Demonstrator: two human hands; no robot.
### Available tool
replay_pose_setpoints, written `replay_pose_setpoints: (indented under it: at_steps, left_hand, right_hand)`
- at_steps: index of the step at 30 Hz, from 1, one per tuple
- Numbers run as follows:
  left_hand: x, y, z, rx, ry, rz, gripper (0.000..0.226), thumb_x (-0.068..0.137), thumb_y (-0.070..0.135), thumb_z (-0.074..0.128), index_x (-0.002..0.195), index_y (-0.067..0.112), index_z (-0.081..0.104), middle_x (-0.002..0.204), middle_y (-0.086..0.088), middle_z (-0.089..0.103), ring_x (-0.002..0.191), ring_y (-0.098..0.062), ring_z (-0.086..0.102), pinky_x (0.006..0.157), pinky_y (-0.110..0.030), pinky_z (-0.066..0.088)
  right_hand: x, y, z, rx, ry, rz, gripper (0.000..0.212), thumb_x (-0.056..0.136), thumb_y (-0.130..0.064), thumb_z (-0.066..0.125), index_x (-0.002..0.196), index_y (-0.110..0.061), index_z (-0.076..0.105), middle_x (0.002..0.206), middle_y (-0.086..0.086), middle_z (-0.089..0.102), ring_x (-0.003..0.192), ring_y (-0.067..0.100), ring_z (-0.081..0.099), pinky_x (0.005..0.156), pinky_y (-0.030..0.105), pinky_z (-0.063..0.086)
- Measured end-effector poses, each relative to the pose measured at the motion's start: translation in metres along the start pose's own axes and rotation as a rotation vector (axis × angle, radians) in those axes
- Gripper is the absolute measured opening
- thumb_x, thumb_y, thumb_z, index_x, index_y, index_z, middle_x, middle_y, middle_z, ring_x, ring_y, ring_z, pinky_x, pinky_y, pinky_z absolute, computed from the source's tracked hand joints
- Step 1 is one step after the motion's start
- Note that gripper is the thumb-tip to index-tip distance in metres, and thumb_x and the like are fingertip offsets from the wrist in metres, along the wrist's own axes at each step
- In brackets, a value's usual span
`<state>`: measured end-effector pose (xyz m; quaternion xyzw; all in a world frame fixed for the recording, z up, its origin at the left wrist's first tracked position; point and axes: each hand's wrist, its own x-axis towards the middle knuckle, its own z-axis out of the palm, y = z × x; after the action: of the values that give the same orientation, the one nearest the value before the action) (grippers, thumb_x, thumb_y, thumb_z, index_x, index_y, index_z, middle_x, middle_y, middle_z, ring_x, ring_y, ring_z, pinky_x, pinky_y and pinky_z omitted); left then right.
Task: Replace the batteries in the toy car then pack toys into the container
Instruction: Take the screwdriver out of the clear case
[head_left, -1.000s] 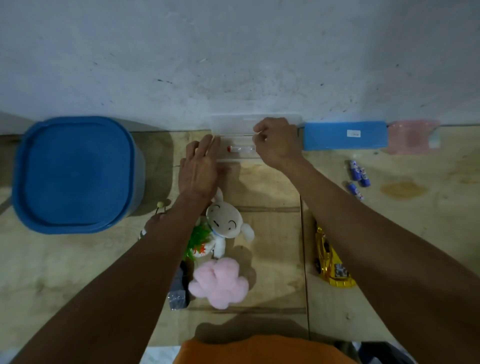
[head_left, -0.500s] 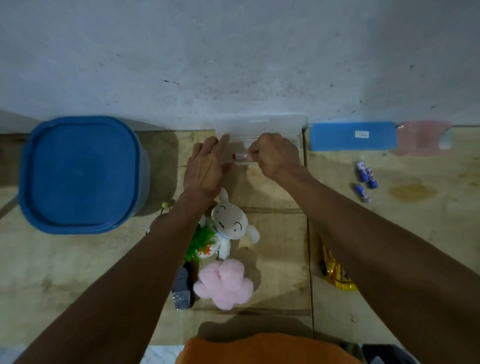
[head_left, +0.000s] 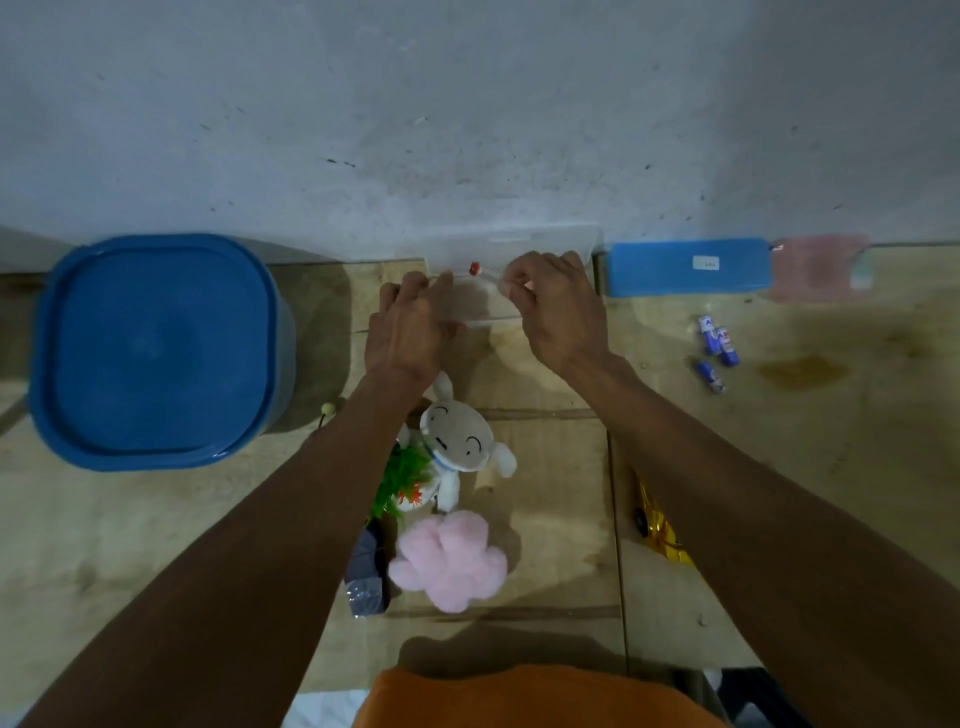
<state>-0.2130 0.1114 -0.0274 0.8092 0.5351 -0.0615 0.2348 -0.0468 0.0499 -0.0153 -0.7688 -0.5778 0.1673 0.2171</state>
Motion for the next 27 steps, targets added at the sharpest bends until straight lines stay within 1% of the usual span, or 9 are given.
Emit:
replay_pose_setpoints:
  at_steps: [2, 4, 8, 11, 13, 17, 21, 24, 27]
  left_hand:
    - [0.0, 0.002, -0.001, -0.001, -0.007, -0.009, 0.059, 0.098, 0.023, 0.06, 0.152, 0.023, 0.037, 0.144, -0.011, 0.043, 0.129, -0.037, 0.036, 0.098, -0.051, 0.044]
    - [0.0, 0.003, -0.001, -0.005, -0.014, -0.013, 0.06, 0.097, 0.023, 0.06, 0.153, 0.022, 0.036, 0.143, -0.013, 0.043, 0.13, -0.037, 0.036, 0.098, -0.052, 0.044]
    - [-0.001, 0.006, -0.001, -0.006, -0.026, -0.026, 0.061, 0.098, 0.025, 0.06, 0.153, 0.023, 0.035, 0.141, -0.014, 0.043, 0.128, -0.038, 0.037, 0.097, -0.052, 0.044]
    - [-0.002, 0.01, -0.002, 0.03, -0.028, -0.047, 0.059, 0.097, 0.028, 0.06, 0.152, 0.025, 0.036, 0.138, -0.017, 0.043, 0.128, -0.039, 0.037, 0.095, -0.053, 0.045]
    - [-0.003, 0.012, -0.003, 0.048, -0.034, -0.068, 0.059, 0.098, 0.031, 0.059, 0.152, 0.027, 0.035, 0.136, -0.018, 0.042, 0.128, -0.039, 0.037, 0.094, -0.054, 0.044]
    - [-0.011, 0.018, -0.003, 0.107, -0.013, -0.119, 0.067, 0.098, 0.039, 0.059, 0.154, 0.029, 0.025, 0.144, -0.017, 0.039, 0.132, -0.04, 0.035, 0.099, -0.057, 0.041]
    - [-0.038, 0.05, -0.002, -0.014, 0.145, -0.081, 0.066, 0.098, 0.044, 0.058, 0.154, 0.024, 0.031, 0.147, -0.017, 0.039, 0.131, -0.04, 0.038, 0.099, -0.057, 0.042]
    - [-0.072, 0.093, 0.013, -0.132, 0.258, 0.027, 0.062, 0.098, 0.044, 0.058, 0.152, 0.018, 0.04, 0.143, -0.019, 0.044, 0.128, -0.038, 0.043, 0.097, -0.053, 0.045]
    - [-0.113, 0.144, 0.045, -0.209, 0.306, 0.07, 0.058, 0.098, 0.044, 0.057, 0.149, 0.018, 0.046, 0.14, -0.019, 0.049, 0.127, -0.037, 0.046, 0.099, -0.051, 0.045]
  right_hand:
    - [-0.006, 0.0, -0.005, 0.161, 0.094, 0.091, 0.01, 0.097, -0.019, 0.06, 0.105, -0.016, 0.065, 0.097, 0.003, 0.068, 0.095, 0.024, 0.056, 0.075, 0.038, 0.049]
    - [-0.013, 0.001, -0.012, 0.274, 0.142, 0.188, 0.019, 0.099, -0.02, 0.058, 0.115, -0.013, 0.065, 0.096, 0.006, 0.066, 0.091, 0.023, 0.059, 0.077, 0.037, 0.051]
    - [-0.029, 0.009, -0.023, 0.448, 0.178, 0.362, 0.02, 0.101, -0.019, 0.054, 0.116, -0.013, 0.065, 0.094, 0.004, 0.066, 0.085, 0.021, 0.067, 0.078, 0.039, 0.055]
    - [-0.041, 0.019, -0.026, 0.538, 0.178, 0.529, 0.02, 0.1, -0.03, 0.052, 0.114, -0.022, 0.063, 0.102, -0.002, 0.066, 0.091, 0.021, 0.068, 0.083, 0.047, 0.057]
    - [-0.051, 0.026, -0.033, 0.635, 0.205, 0.607, 0.022, 0.096, -0.041, 0.052, 0.108, -0.026, 0.064, 0.097, -0.004, 0.067, 0.087, 0.018, 0.066, 0.079, 0.045, 0.057]
    - [-0.077, 0.04, -0.057, 0.787, 0.258, 0.637, 0.03, 0.091, -0.061, 0.052, 0.106, -0.036, 0.061, 0.087, -0.002, 0.068, 0.069, 0.012, 0.057, 0.063, 0.031, 0.044]
    - [-0.111, 0.068, -0.083, 0.847, 0.303, 0.618, 0.028, 0.1, -0.046, 0.05, 0.122, -0.031, 0.059, 0.08, 0.001, 0.063, 0.06, 0.008, 0.052, 0.055, 0.024, 0.039]
    - [-0.139, 0.093, -0.101, 0.888, 0.315, 0.6, 0.028, 0.102, -0.041, 0.048, 0.128, -0.035, 0.056, 0.076, -0.001, 0.062, 0.057, 0.008, 0.051, 0.053, 0.026, 0.04]
    - [-0.165, 0.119, -0.118, 0.88, 0.29, 0.608, 0.026, 0.102, -0.04, 0.049, 0.128, -0.042, 0.056, 0.077, 0.001, 0.065, 0.055, 0.009, 0.05, 0.051, 0.024, 0.039]
